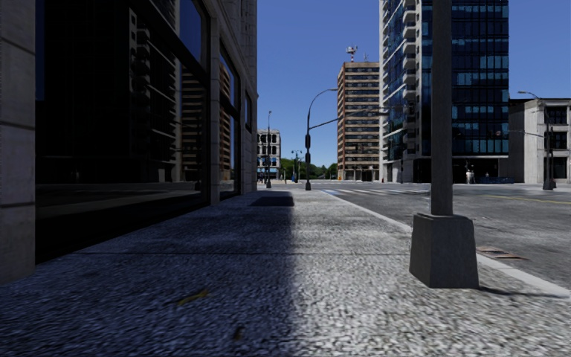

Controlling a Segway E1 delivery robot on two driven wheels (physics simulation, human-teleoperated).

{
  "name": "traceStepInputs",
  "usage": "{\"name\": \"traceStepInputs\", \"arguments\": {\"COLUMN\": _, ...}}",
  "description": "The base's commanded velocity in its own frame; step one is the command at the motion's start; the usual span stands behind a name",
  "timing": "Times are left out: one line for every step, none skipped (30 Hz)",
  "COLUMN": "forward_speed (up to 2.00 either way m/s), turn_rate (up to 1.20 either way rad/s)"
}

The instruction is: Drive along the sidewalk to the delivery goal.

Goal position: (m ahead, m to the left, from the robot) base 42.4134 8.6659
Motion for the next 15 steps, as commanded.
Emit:
{"name": "traceStepInputs", "arguments": {"forward_speed": 1.94, "turn_rate": 0.00}}
{"name": "traceStepInputs", "arguments": {"forward_speed": 1.94, "turn_rate": 0.00}}
{"name": "traceStepInputs", "arguments": {"forward_speed": 1.94, "turn_rate": 0.00}}
{"name": "traceStepInputs", "arguments": {"forward_speed": 1.94, "turn_rate": 0.00}}
{"name": "traceStepInputs", "arguments": {"forward_speed": 1.94, "turn_rate": 0.00}}
{"name": "traceStepInputs", "arguments": {"forward_speed": 1.94, "turn_rate": 0.00}}
{"name": "traceStepInputs", "arguments": {"forward_speed": 1.94, "turn_rate": 0.00}}
{"name": "traceStepInputs", "arguments": {"forward_speed": 1.94, "turn_rate": 0.00}}
{"name": "traceStepInputs", "arguments": {"forward_speed": 1.94, "turn_rate": 0.00}}
{"name": "traceStepInputs", "arguments": {"forward_speed": 1.94, "turn_rate": 0.00}}
{"name": "traceStepInputs", "arguments": {"forward_speed": 1.94, "turn_rate": 0.00}}
{"name": "traceStepInputs", "arguments": {"forward_speed": 1.94, "turn_rate": 0.00}}
{"name": "traceStepInputs", "arguments": {"forward_speed": 1.94, "turn_rate": 0.00}}
{"name": "traceStepInputs", "arguments": {"forward_speed": 1.94, "turn_rate": 0.00}}
{"name": "traceStepInputs", "arguments": {"forward_speed": 1.94, "turn_rate": 0.00}}
